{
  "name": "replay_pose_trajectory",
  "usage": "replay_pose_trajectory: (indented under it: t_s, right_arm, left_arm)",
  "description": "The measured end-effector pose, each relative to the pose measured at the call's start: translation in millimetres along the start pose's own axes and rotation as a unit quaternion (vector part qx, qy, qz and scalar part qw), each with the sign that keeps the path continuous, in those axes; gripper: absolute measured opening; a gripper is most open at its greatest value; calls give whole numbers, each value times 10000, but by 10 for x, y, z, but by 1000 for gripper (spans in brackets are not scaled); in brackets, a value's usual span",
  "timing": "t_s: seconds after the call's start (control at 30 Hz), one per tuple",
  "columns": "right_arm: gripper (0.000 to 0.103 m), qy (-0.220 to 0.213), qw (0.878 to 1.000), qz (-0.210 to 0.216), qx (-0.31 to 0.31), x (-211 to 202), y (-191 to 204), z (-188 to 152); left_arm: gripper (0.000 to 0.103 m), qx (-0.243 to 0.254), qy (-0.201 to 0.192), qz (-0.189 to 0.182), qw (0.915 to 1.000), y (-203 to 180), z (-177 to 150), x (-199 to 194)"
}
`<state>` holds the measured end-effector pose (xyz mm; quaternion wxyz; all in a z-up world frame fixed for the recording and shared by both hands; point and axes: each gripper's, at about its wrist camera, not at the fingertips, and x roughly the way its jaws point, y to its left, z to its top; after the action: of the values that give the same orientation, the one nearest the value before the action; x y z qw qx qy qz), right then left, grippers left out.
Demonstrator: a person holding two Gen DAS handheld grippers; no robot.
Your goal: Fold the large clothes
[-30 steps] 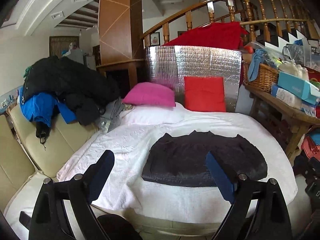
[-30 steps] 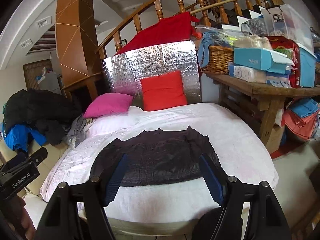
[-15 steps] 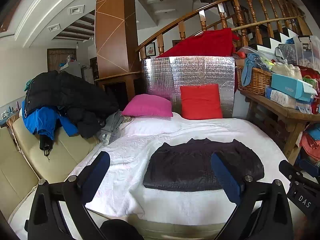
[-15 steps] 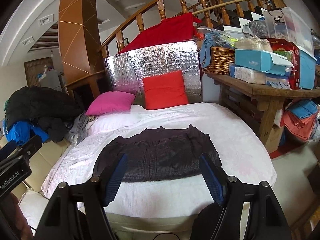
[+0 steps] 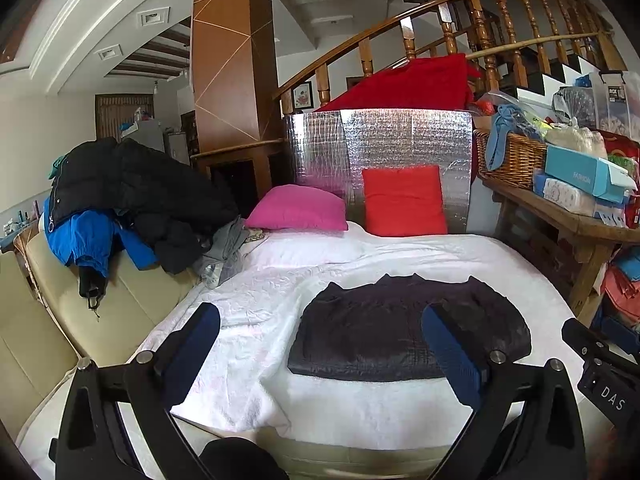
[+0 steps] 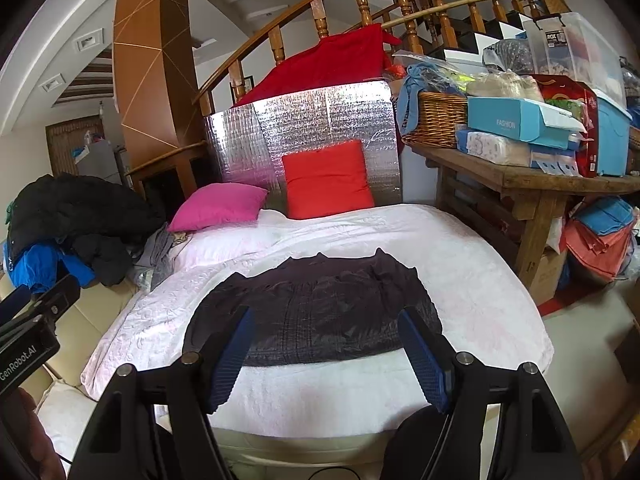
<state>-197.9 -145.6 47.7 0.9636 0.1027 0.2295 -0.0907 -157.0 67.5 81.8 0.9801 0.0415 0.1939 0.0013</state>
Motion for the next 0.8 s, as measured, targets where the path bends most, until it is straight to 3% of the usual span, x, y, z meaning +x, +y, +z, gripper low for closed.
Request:
replay_pose_trajectory:
  t_s: [0.8]
  right_arm:
    - [77, 77, 10000, -4, 31, 73, 9, -33]
  left_arm:
    - [101, -28, 71, 43, 10000, 13, -54, 42]
